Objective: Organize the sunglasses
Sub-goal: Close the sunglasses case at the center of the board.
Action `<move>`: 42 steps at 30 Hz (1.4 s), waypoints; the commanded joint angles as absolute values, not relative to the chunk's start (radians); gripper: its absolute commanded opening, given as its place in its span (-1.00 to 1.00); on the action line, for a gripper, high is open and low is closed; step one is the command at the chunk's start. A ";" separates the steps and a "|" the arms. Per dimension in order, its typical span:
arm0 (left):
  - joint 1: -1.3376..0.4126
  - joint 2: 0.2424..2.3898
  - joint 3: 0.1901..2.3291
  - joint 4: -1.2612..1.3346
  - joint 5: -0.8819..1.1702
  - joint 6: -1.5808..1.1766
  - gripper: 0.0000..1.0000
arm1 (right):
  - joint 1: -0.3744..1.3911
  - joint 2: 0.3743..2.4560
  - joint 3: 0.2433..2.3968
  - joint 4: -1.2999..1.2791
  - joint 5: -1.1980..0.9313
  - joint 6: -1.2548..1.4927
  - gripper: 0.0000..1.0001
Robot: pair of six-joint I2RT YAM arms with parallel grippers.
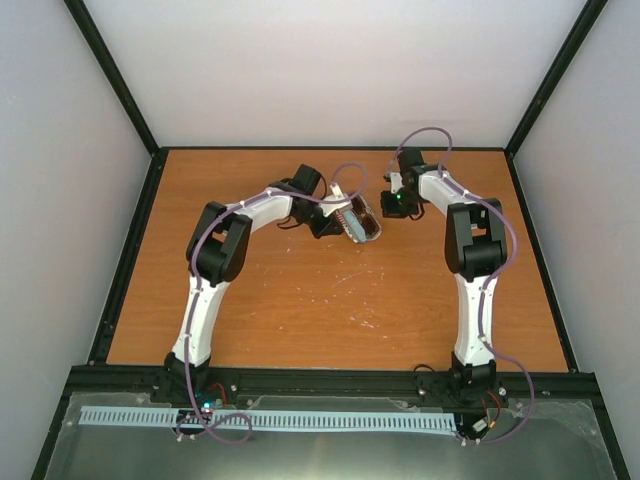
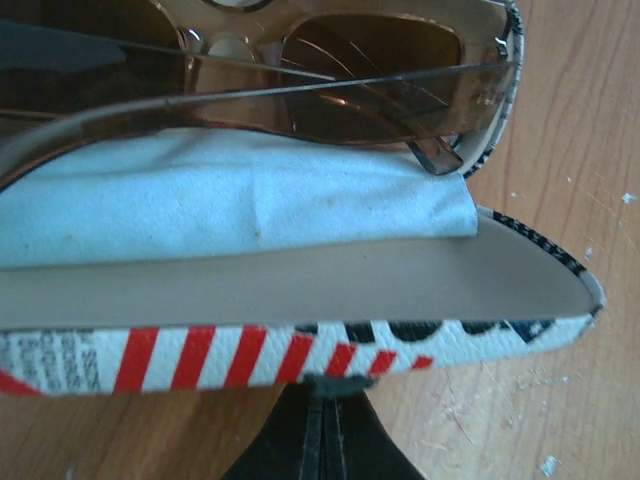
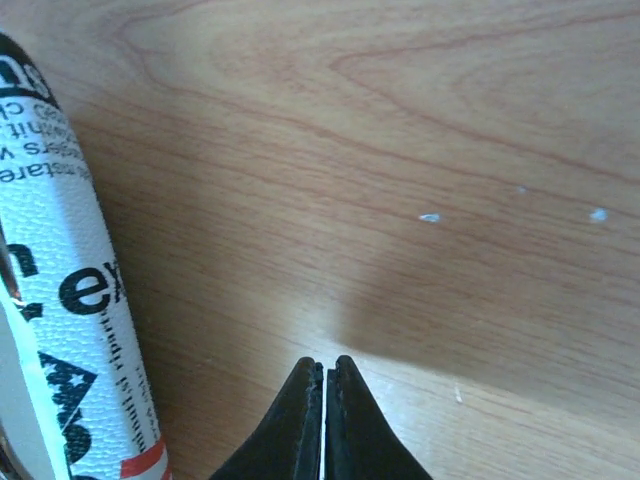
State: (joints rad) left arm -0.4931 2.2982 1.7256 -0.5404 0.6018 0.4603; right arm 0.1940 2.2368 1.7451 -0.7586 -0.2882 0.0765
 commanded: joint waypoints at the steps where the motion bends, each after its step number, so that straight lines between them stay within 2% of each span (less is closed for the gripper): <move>1: -0.512 2.332 1.797 -0.559 0.594 0.443 -0.99 | 0.214 2.237 1.730 -0.750 -0.329 0.057 -0.94; 30: -0.531 2.367 1.874 -0.567 0.601 0.445 -0.98 | 0.235 2.124 1.670 -0.677 -0.511 0.071 -0.94; 42: -0.534 2.363 1.904 -0.569 0.593 0.453 -0.98 | 0.349 2.116 1.649 -0.691 -0.505 0.052 -0.94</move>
State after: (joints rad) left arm -0.5110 2.3608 1.8454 -0.6075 0.5739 0.4545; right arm 0.2806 2.1437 1.6630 -0.6861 -0.4419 0.0673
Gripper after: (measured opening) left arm 0.022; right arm 0.028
